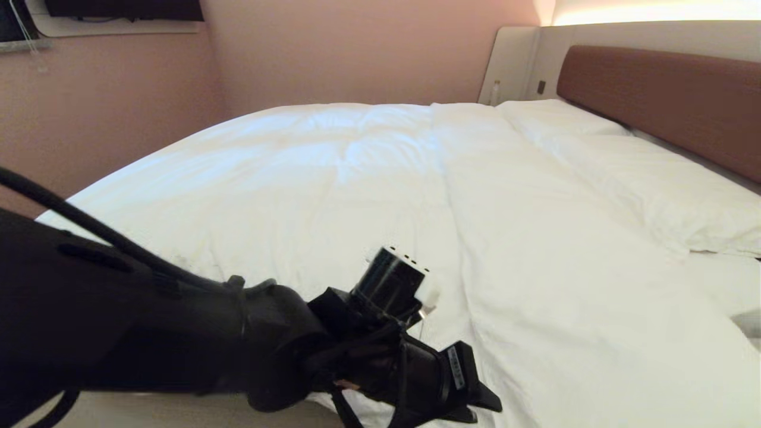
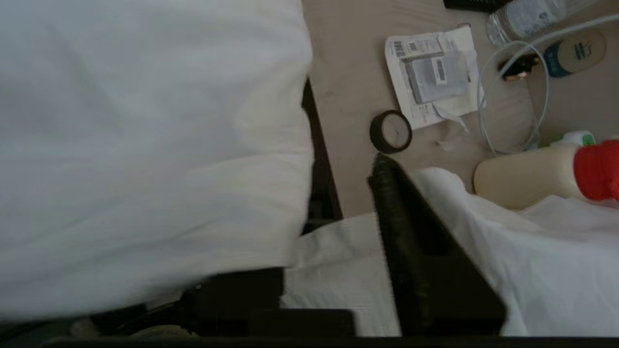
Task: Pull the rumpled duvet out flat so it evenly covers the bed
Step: Flatten the corners of the folded blanket
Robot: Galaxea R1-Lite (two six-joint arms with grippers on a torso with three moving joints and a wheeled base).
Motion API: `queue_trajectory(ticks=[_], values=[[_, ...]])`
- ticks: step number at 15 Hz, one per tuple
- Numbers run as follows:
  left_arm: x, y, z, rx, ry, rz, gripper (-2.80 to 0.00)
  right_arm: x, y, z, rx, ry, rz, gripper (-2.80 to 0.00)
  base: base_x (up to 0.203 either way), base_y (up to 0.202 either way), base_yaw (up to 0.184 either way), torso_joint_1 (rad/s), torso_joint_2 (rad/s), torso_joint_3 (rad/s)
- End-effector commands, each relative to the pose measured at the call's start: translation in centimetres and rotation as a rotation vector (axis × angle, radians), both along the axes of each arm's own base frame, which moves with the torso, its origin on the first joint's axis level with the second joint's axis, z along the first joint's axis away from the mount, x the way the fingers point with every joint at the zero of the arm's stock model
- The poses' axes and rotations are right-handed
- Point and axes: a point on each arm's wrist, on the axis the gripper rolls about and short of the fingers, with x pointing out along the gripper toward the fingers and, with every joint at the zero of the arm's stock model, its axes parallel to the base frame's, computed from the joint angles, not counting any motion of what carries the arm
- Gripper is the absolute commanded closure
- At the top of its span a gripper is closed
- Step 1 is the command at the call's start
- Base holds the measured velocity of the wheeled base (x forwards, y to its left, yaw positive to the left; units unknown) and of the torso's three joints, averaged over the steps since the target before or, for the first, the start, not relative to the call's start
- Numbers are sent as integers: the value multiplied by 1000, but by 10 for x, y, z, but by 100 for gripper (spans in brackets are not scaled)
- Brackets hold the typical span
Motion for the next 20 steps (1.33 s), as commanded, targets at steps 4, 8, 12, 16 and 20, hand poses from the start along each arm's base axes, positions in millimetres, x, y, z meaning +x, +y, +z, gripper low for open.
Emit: queue_trajectory(ticks=[4,8,12,16,20], values=[[-8,5,13,-21,-23,-4,-280,1,1,5,47,-25,39,-280,0,0,0,0,0,0],[-9,8,16,-27,-28,-1,-280,-9,-1,6,71,9,66,-280,0,0,0,0,0,0],[-14,14,28,-44,-39,-1,-280,-18,-2,6,113,-48,108,-280,0,0,0,0,0,0],[-26,27,53,-56,-48,-12,-280,-46,-5,31,298,-251,335,-280,0,0,0,0,0,0],[-33,29,58,-55,-46,-25,-280,-61,-9,33,306,-293,347,-280,0,0,0,0,0,0]])
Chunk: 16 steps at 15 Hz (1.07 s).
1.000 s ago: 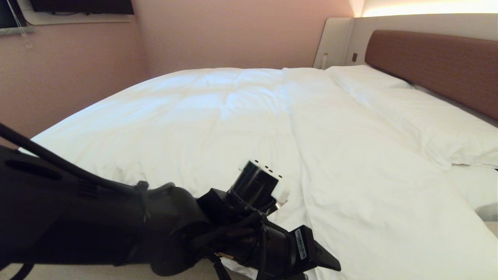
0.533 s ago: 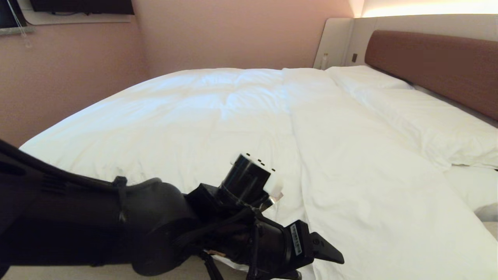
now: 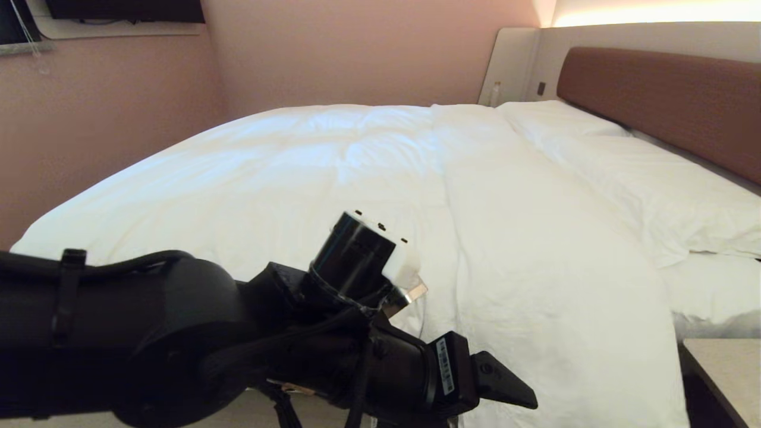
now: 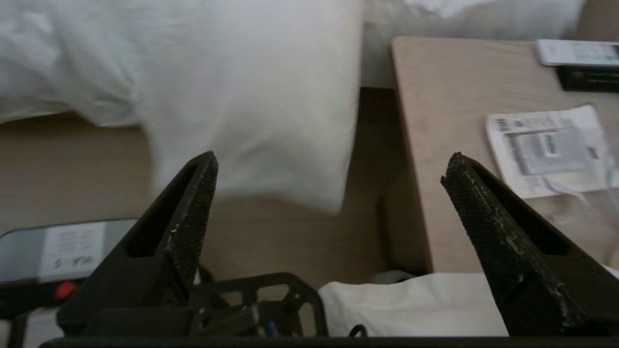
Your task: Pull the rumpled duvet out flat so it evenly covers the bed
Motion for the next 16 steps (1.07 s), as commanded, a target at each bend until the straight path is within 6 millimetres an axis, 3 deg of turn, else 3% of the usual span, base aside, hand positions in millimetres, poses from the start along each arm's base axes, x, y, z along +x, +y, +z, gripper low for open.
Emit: queue_trajectory(ticks=[1,5,9,10,16], values=[[-2,3,5,-14,-3,1,-280,-6,0,-1,36,-12,62,-280,0,0,0,0,0,0],[-12,20,33,-83,-56,14,-280,10,4,15,47,-61,58,-280,0,0,0,0,0,0],[-20,61,68,-136,-127,97,-280,32,10,29,50,-75,57,-280,0,0,0,0,0,0],[-22,73,76,-149,-156,124,-280,39,12,32,51,-80,57,0,0,0,0,0,0,0],[-61,153,123,-120,-480,350,-280,79,23,51,123,-146,26,0,0,0,0,0,0,0]])
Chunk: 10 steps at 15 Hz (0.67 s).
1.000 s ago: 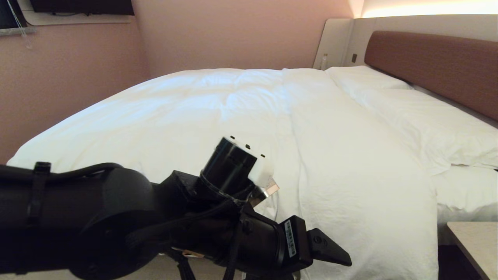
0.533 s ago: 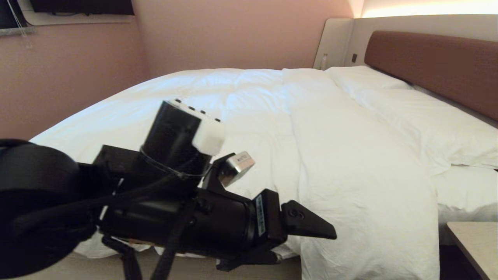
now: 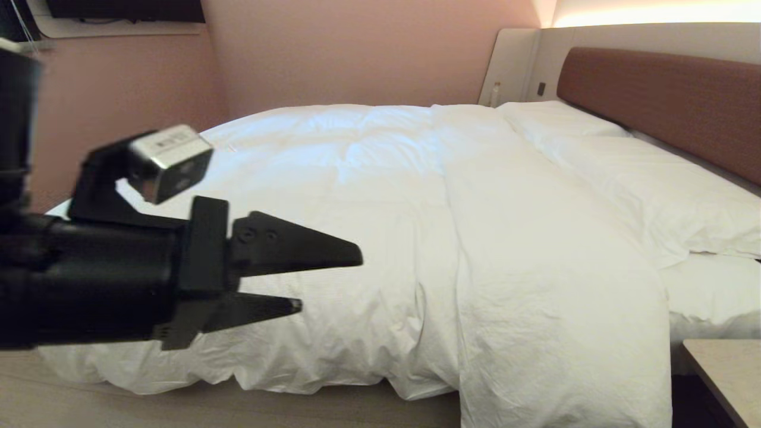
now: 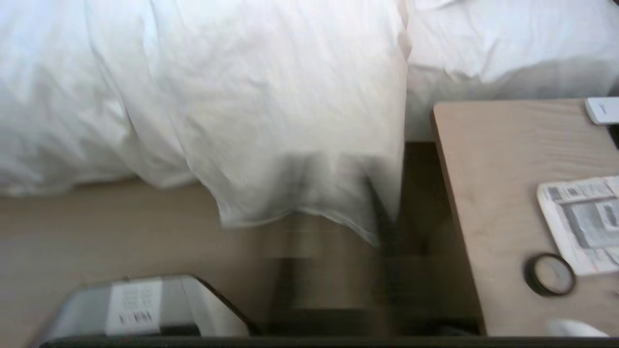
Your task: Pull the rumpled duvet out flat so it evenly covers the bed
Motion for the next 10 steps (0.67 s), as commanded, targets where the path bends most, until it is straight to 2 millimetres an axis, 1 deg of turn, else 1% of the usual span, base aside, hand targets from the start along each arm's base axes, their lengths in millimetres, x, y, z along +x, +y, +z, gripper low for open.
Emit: queue_trajectory(ticks=[1,3,5,7,8,10], values=[[-25,27,18,-27,-121,67,-280,15,4,10,58,-67,-25,0,0,0,0,0,0,0],[-36,38,22,5,-185,123,-280,13,3,9,79,-70,-36,0,0,0,0,0,0,0],[-57,58,30,2,-268,168,-280,13,3,9,96,-74,-48,0,0,0,0,0,0,0],[-67,67,29,24,-301,203,-280,12,3,6,100,-67,-51,0,0,0,0,0,0,0],[-74,73,29,27,-310,222,0,11,3,4,101,-65,-51,0,0,0,0,0,0,0],[-90,90,29,61,-371,329,0,7,1,2,105,-75,-54,0,0,0,0,0,0,0]])
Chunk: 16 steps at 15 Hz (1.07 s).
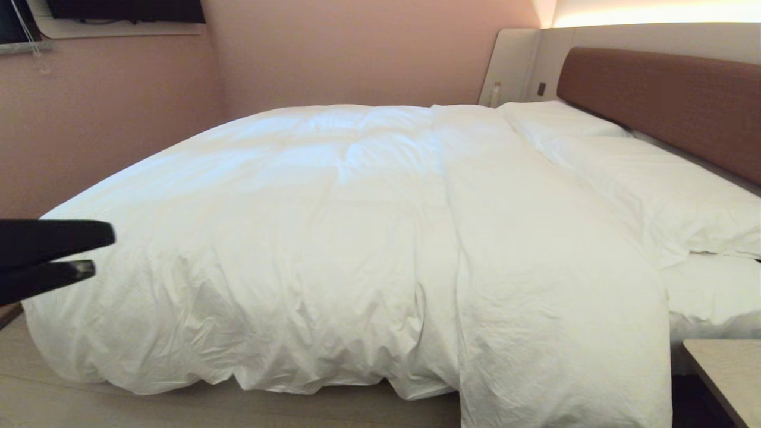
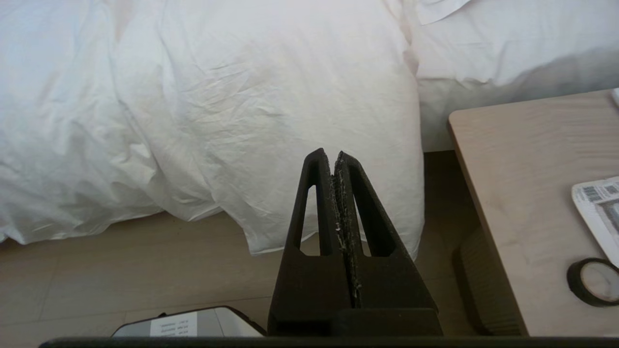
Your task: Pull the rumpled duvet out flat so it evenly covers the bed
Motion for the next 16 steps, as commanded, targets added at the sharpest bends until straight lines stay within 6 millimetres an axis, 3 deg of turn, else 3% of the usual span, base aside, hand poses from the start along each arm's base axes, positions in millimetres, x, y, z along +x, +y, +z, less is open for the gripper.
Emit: queue_trajectory(ticks=[1,4,7,10,16], values=[[-21,20,1,2,-90,67,0,-5,-2,-1,9,-10,-15,0,0,0,0,0,0,0],[-52,51,-8,94,-242,219,0,-6,-3,-3,17,-7,-64,0,0,0,0,0,0,0],[-80,74,-27,128,-288,360,0,-18,-5,-10,23,-41,-113,0,0,0,0,0,0,0],[-96,75,-43,220,-312,536,0,-35,-8,-14,29,-77,-119,0,0,0,0,0,0,0],[-136,72,-52,254,-411,769,0,-57,-10,-21,32,-106,-153,0,0,0,0,0,0,0]])
